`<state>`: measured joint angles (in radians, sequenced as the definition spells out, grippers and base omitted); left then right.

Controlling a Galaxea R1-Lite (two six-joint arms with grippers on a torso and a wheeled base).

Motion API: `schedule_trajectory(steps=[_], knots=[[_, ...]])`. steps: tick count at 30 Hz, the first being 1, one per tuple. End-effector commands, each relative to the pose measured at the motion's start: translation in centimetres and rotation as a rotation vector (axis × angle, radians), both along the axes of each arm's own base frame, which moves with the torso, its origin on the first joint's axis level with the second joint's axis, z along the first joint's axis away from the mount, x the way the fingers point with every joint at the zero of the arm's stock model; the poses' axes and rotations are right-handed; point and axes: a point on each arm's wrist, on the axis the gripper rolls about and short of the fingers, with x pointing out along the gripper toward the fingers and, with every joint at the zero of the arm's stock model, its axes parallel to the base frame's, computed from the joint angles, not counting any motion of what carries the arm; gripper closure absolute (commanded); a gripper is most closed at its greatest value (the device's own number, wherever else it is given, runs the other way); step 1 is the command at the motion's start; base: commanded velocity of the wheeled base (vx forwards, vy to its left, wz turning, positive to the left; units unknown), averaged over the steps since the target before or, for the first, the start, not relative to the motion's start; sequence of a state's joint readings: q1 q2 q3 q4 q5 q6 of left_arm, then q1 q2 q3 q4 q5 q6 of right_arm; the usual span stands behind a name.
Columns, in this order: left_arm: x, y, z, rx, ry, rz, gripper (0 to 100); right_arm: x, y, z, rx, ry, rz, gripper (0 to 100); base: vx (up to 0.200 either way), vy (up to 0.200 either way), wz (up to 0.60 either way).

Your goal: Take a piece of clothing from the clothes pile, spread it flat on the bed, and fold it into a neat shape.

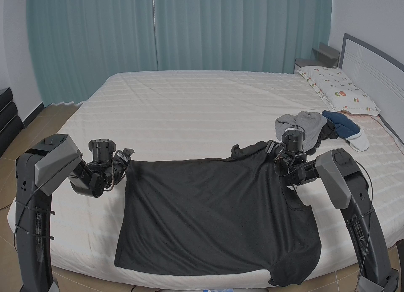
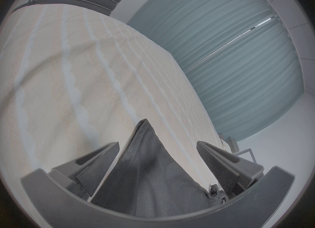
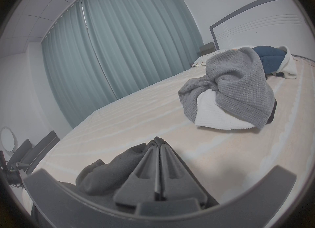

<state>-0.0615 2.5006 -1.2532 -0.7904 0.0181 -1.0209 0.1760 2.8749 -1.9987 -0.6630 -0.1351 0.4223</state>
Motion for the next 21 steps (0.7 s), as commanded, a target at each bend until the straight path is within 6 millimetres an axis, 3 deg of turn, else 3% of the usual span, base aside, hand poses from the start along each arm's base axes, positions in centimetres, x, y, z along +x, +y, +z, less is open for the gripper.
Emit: schedule_trajectory(steps=[1,8,21], knots=[[0.1,0.0,-0.1,-0.001,-0.001,0.001,0,0.0,-0.2,-1.1,-0.004,0.018,-0.004,0,0.0,0.0,0.0],[0.4,0.0,0.3,-0.008,-0.018,-0.005,0,-0.1,-0.5,-0.4,-0.01,0.019,-0.035,0,0.0,0.0,0.0],[0.9,-1.6,0.1,-0.015,-0.031,-0.053,0,-2.7,-1.5,1.3,-0.02,0.062,-0.046,0,0.0,0.0,0.0]])
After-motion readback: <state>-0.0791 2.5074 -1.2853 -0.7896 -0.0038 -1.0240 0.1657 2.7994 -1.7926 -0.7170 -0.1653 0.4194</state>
